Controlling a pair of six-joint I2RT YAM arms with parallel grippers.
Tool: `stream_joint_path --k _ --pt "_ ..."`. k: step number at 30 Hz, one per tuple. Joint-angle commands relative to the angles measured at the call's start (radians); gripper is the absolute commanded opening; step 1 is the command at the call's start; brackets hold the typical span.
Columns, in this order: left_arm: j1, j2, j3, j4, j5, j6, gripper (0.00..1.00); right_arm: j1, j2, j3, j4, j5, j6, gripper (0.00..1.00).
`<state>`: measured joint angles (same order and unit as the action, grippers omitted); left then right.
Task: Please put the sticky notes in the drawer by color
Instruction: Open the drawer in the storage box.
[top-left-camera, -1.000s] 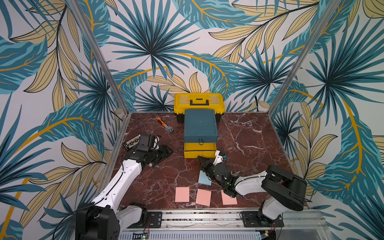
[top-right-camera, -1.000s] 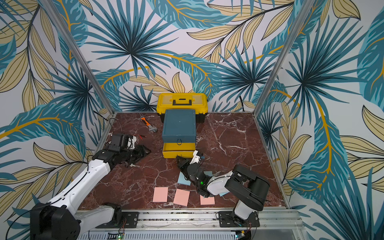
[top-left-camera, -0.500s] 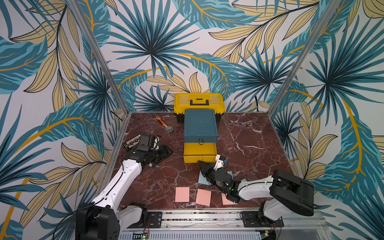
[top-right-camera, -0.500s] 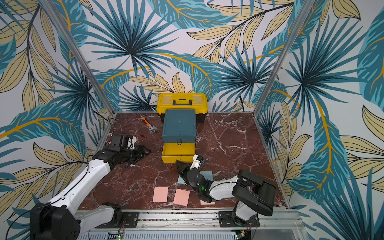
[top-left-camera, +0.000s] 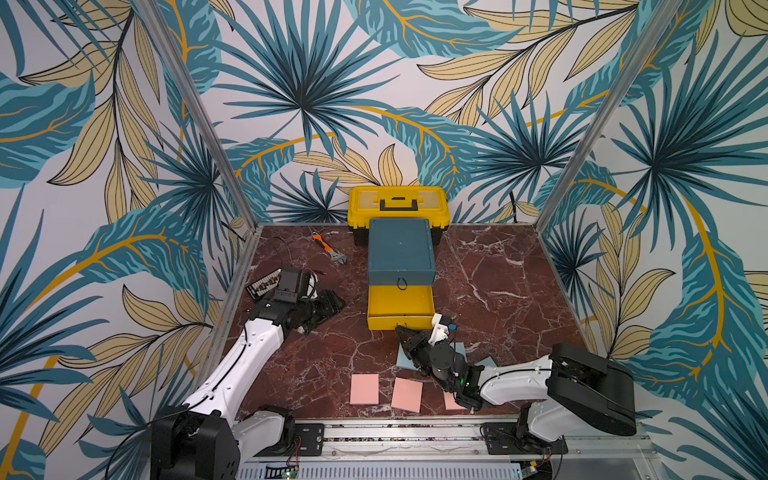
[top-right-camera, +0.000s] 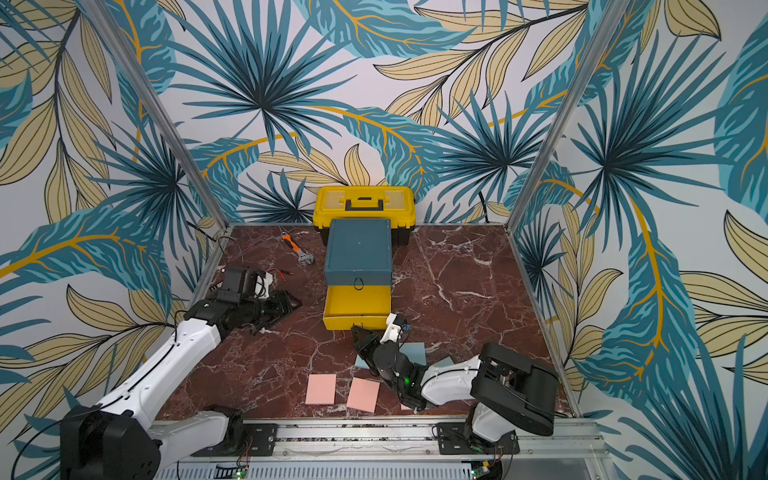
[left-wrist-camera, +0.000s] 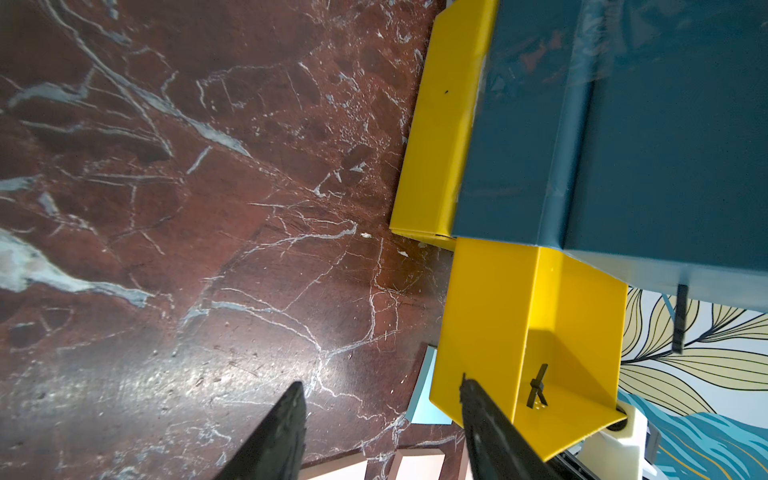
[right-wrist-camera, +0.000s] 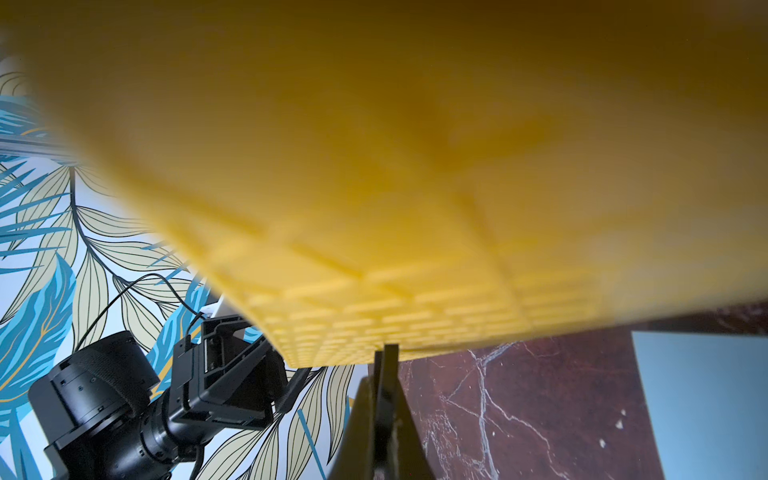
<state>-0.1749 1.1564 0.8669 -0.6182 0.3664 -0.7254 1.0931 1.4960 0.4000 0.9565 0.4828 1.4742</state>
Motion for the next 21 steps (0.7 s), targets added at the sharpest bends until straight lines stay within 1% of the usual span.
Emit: stream_joint_path --k 1,14,19,21 --pt "0.009 0.004 0.013 0.005 -0.005 0.007 0.61 0.014 -0.029 -0.022 -0.03 0.031 0.002 0.0" --pt "0.008 0.023 0.015 0.007 -0.004 0.009 0.62 0.024 -0.006 -0.009 -0.051 0.019 0.019 0.0" --pt "0.008 0.036 0.014 0.015 0.0 0.01 0.61 0.024 -0.013 -0.006 -0.063 0.001 0.008 0.13" --pt "0.008 0.037 0.011 0.019 0.001 0.007 0.61 0.024 -0.028 0.001 -0.095 -0.008 -0.006 0.16"
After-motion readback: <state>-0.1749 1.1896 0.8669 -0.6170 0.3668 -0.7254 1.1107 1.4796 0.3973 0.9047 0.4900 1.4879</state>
